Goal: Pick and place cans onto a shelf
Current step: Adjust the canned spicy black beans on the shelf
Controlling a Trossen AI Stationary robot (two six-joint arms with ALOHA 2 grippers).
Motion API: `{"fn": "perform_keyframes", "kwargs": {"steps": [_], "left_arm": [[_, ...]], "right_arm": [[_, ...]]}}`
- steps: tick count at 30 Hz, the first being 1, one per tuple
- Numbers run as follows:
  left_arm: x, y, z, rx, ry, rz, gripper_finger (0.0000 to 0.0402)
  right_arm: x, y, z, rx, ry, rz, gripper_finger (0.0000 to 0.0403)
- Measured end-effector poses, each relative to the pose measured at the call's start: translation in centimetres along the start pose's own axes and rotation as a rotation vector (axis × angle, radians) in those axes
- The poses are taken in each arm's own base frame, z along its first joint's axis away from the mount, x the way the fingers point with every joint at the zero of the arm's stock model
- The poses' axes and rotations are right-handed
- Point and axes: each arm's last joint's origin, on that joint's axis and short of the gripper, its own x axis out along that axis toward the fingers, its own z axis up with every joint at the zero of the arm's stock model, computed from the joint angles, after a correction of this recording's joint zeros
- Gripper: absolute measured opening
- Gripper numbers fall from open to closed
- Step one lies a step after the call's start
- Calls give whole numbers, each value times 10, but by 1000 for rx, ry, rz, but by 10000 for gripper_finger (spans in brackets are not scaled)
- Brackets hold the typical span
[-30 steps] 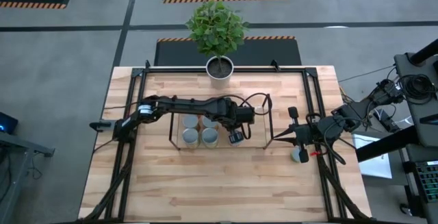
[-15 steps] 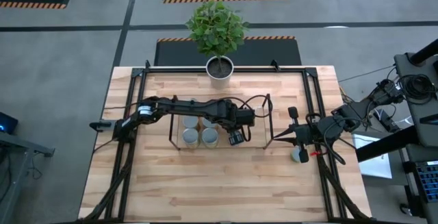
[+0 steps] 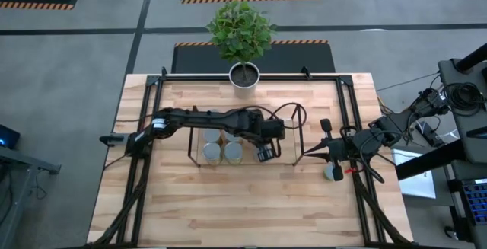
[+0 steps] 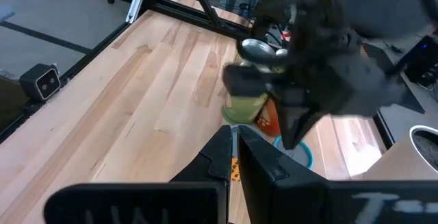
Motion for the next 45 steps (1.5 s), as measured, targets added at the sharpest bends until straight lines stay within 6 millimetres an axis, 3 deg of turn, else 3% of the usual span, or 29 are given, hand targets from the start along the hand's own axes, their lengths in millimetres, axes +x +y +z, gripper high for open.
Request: {"fn": "perform_keyframes", "kwargs": {"steps": [6,13,29,45], "left_arm": [[-15,-25,-2,51,-23,-96,0],[-11,-49,-14,103,-4,-93,0],[20,-56,-20,118,54,-23,0],[22,-55,-24,107,96,-7,0]], "right_arm": [[0,0,0,0,1,0,13],[0,0,0,1,1,0,13],[0,0,0,0,1,0,13],[0,0,0,0,0,0,13]]}}
